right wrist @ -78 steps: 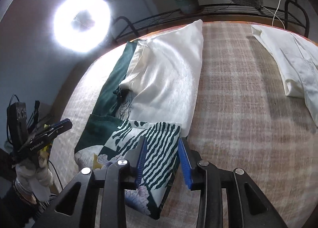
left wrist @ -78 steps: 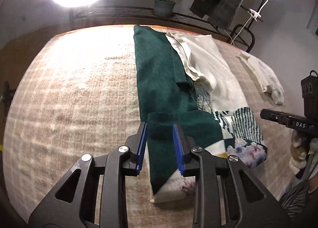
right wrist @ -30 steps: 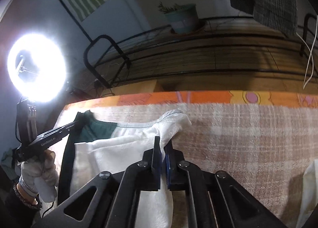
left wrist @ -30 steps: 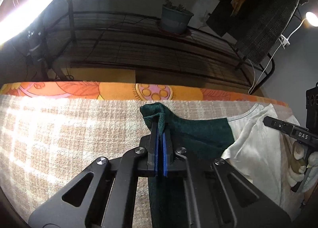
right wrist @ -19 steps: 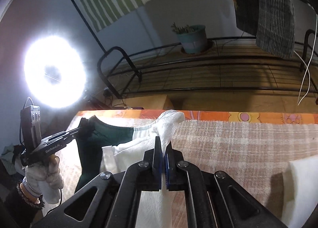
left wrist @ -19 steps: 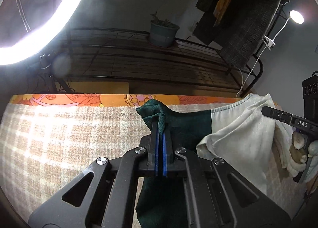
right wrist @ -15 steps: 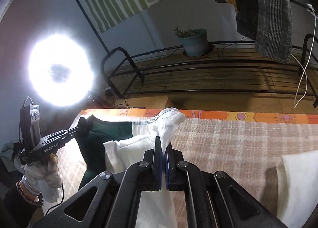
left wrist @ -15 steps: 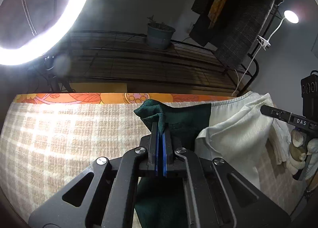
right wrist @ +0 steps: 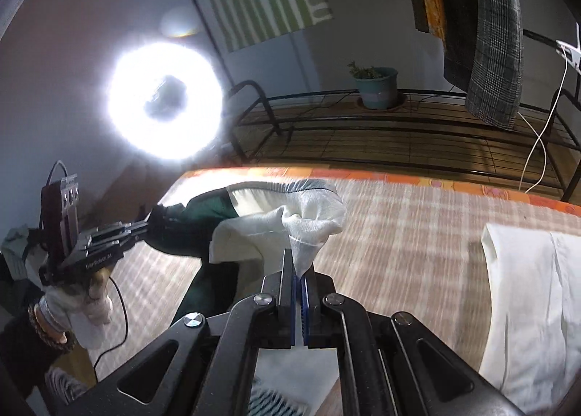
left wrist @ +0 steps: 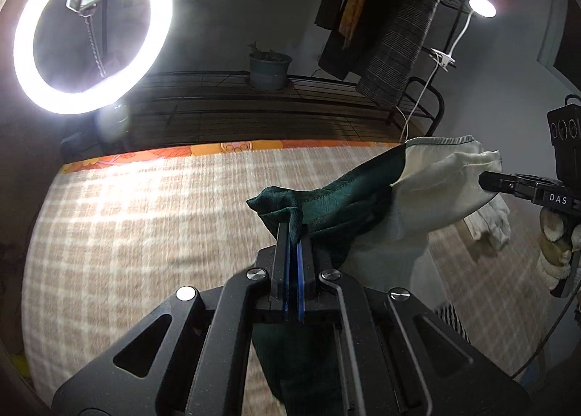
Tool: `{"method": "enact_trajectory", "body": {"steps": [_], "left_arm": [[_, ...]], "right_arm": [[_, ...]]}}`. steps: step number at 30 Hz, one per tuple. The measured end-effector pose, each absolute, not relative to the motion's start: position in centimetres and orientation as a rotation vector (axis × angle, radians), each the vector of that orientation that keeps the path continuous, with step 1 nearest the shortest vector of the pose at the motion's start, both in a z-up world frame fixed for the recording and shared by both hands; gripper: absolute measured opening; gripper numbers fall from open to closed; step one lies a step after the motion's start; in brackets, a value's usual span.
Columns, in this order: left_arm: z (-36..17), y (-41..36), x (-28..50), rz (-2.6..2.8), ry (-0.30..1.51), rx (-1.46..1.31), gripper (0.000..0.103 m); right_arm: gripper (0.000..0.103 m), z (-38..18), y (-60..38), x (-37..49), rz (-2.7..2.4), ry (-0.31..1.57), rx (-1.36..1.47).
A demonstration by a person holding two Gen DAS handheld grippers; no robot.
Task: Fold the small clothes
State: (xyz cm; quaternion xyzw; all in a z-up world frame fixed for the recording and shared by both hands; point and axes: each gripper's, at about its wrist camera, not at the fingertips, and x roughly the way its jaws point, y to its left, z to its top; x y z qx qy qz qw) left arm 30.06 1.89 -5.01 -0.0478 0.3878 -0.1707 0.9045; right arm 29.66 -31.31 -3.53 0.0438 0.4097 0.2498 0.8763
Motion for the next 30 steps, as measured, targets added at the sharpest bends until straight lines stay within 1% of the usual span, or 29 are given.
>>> {"method": "enact_trajectory", "body": {"steps": [4, 11, 16, 21, 25, 26, 28, 29, 30], "left_arm": [[-5.6, 2.2, 25.7, -0.357, 0.824, -0.079, 0.0], [-9.1, 1.7, 18.2, -0.361, 0.889, -0.006, 0.0], [-10.3, 1.4, 15.4, -0.357, 0.914, 0.044, 0.0], [-10.2, 1.4, 13.0, -0.366, 0.91, 0.113, 0.0], [-9.5, 2.7, 10.9, -0.388, 0.91, 0.141, 0.001], [-9.4, 3.2, 10.7, -0.389, 0.909, 0.139, 0.001], [-9.1, 4.1, 9.8, -0.385, 0.913, 0.121, 0.002], [-9.0, 4.6, 9.4, -0.388, 0.92, 0.11, 0.002], [-8.9, 4.9, 9.1, -0.389, 0.923, 0.107, 0.002]], "right_arm": [[0.0, -3.2, -30.3, 25.0, 0.533, 0.867, 0.042], [0.0, -6.1, -29.5, 17.3, 0.529, 0.922, 0.026], [0.0, -8.6, -29.4, 13.9, 0.51, 0.944, -0.027], [0.0, -9.0, -29.4, 12.3, 0.492, 0.928, -0.104], [0.005, -8.9, -30.5, 10.1, 0.487, 0.915, -0.149], [0.008, -8.7, -30.8, 9.7, 0.493, 0.913, -0.152], [0.018, -8.2, -31.4, 8.5, 0.526, 0.905, -0.147], [0.026, -8.1, -31.7, 8.1, 0.527, 0.9, -0.162], [0.027, -8.0, -32.0, 7.8, 0.513, 0.896, -0.176]]}}
